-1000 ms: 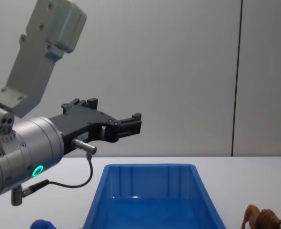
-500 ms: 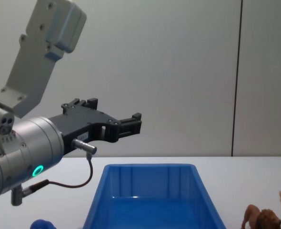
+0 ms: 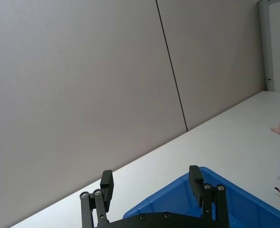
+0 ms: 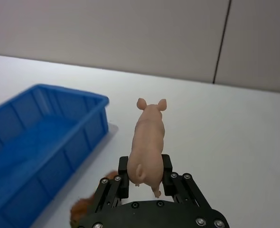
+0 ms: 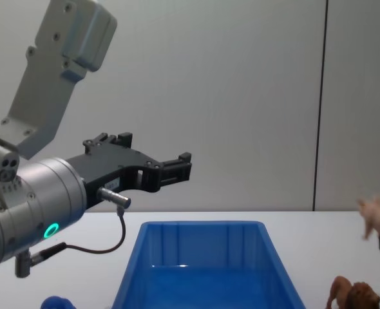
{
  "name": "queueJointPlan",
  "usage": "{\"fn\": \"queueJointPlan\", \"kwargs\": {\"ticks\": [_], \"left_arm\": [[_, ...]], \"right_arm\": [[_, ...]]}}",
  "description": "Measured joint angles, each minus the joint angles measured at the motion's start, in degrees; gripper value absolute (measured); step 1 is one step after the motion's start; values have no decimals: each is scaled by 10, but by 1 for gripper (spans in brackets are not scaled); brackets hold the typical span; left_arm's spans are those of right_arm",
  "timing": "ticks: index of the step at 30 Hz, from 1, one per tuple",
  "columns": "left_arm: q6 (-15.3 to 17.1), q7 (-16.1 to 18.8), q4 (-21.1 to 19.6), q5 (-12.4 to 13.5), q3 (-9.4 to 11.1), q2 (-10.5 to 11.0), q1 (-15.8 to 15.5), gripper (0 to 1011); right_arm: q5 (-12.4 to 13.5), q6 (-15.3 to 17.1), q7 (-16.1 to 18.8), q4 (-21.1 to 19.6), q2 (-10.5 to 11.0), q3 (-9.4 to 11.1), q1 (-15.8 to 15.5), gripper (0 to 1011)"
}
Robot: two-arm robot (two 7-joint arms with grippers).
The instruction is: Pick up the two dolls from the table and place them into the box.
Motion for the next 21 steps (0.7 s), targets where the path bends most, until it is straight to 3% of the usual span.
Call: {"fn": "queueJointPlan", "kwargs": {"ticks": [8, 21], "left_arm": [[0, 0, 0, 0, 0, 0, 0, 1001], [0, 0, 0, 0, 0, 0, 0, 1001]], "right_arm": [[-8, 3, 43, -9, -10, -6, 33, 371], [-33, 56, 136, 16, -48, -37, 106, 371]]}}
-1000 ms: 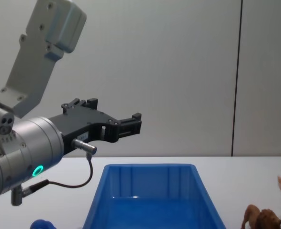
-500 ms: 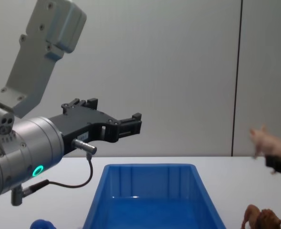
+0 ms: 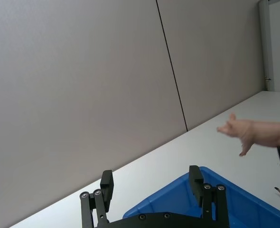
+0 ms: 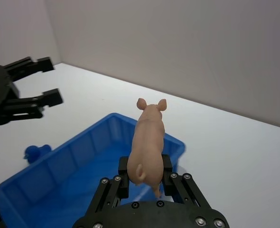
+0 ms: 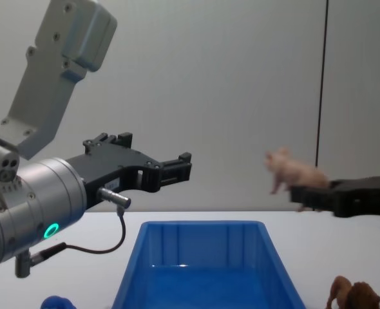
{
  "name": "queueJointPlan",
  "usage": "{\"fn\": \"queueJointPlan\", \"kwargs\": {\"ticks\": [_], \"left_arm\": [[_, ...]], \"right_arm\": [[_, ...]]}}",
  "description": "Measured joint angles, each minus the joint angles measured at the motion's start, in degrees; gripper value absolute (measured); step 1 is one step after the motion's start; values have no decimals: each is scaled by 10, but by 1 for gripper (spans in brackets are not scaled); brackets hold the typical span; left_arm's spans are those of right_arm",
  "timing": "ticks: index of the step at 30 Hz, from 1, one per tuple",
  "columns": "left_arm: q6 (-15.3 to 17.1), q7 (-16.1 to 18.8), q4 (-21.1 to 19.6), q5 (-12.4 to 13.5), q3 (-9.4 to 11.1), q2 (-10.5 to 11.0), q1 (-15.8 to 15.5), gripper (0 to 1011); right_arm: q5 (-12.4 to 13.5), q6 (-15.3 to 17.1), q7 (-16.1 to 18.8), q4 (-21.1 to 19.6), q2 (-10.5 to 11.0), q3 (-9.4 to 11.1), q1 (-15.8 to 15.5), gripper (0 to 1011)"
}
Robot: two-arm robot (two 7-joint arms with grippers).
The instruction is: Pick up the two dolls from the table and place them into the box.
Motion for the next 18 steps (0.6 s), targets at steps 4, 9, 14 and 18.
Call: {"fn": "queueJointPlan", "kwargs": {"ticks": [4, 9, 14, 18], "left_arm": [[0, 0, 0, 0, 0, 0, 0, 1001], [0, 0, 0, 0, 0, 0, 0, 1002], [0, 0, 0, 0, 0, 0, 0, 1002], [0, 0, 0, 0, 0, 0, 0, 1001]], "right_arm": [[-9, 12, 17, 10, -10, -10, 13, 371], [-23, 28, 41, 25, -25, -26, 31, 455], [-33, 39, 55, 37, -33, -36, 42, 636], [-38, 41, 59, 43, -36, -40, 47, 751]]}}
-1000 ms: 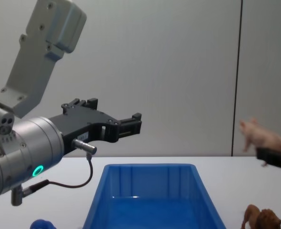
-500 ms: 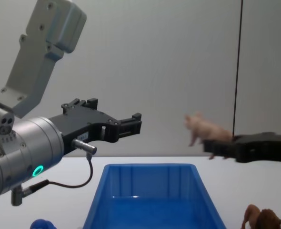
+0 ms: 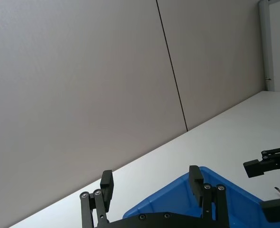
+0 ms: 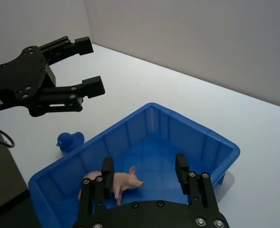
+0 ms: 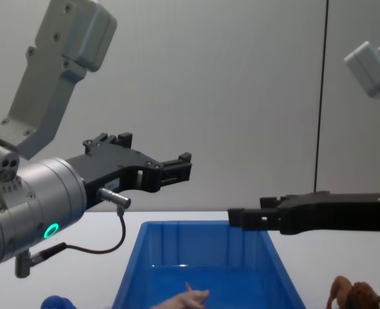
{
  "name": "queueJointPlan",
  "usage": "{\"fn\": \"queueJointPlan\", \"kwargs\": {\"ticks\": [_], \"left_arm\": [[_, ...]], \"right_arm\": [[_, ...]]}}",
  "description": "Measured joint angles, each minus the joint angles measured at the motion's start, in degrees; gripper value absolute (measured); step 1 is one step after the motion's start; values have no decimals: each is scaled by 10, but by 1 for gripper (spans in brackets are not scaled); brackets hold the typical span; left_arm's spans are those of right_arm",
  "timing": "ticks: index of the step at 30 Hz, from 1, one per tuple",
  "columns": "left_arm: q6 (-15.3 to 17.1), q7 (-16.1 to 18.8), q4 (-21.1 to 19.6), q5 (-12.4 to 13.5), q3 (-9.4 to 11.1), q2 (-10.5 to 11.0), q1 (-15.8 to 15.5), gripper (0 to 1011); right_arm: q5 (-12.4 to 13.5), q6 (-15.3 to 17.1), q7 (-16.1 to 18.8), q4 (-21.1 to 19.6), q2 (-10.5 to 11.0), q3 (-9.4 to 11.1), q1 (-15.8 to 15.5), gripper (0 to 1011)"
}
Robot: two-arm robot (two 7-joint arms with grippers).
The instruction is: Pick up the two dolls from the table and place them into the box.
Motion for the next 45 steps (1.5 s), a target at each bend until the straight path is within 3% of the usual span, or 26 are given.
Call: {"fn": "queueJointPlan", "kwargs": {"ticks": [9, 25, 35, 45], "left_arm": [[0, 0, 0, 0, 0, 0, 0, 1002], [0, 0, 0, 0, 0, 0, 0, 1002], [0, 0, 0, 0, 0, 0, 0, 1002], [0, 0, 0, 0, 0, 0, 0, 1001]], "right_arm": [[-6, -11, -10, 7, 4, -1, 0, 1001], [39, -54, -74, -26, 44, 24, -51, 1001], [55, -48, -96, -37, 68, 35, -80, 1001], [59, -28, -103, -30, 78, 37, -93, 1001]]}}
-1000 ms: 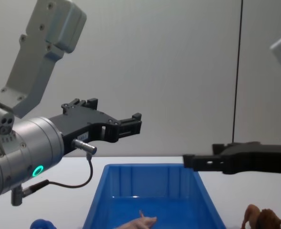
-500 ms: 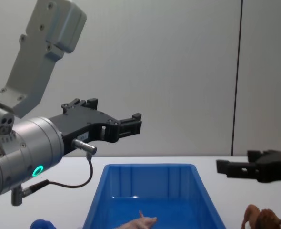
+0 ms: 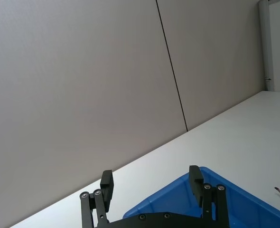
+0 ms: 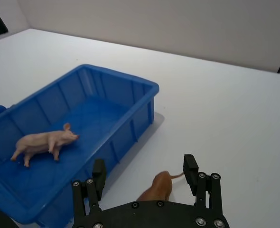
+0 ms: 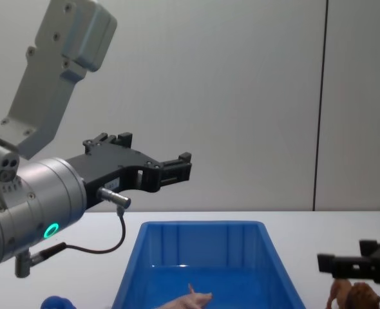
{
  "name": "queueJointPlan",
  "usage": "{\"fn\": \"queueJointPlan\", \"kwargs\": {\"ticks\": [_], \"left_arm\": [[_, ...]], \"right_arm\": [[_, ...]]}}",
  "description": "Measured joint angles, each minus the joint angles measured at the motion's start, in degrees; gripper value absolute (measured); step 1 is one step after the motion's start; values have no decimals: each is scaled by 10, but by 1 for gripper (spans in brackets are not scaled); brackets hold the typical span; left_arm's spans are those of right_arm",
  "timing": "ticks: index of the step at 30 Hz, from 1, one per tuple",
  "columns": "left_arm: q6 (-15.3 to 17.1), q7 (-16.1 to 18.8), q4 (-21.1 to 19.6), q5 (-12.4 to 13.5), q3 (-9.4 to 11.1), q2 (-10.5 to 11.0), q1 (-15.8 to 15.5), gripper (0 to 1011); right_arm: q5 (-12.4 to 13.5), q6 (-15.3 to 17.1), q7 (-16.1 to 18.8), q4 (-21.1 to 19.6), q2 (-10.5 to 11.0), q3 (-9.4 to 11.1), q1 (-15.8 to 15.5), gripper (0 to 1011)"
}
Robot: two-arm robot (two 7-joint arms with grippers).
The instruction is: Pick up the two dolls from the table and place them into the box.
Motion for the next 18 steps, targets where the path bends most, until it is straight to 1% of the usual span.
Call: {"fn": "queueJointPlan", "kwargs": {"ticks": [14, 15, 16, 18], "left_arm": [[0, 0, 0, 0, 0, 0, 0, 1001], [0, 0, 0, 0, 0, 0, 0, 1001], [0, 0, 0, 0, 0, 0, 0, 1001], [0, 0, 0, 0, 0, 0, 0, 1002]], "right_arm": [[0, 19, -7, 23, -2, -6, -1, 1001], [0, 20, -8, 23, -2, -7, -1, 965], [0, 22, -8, 24, -2, -7, -2, 965], [0, 24, -9, 24, -2, -7, -3, 911]]}}
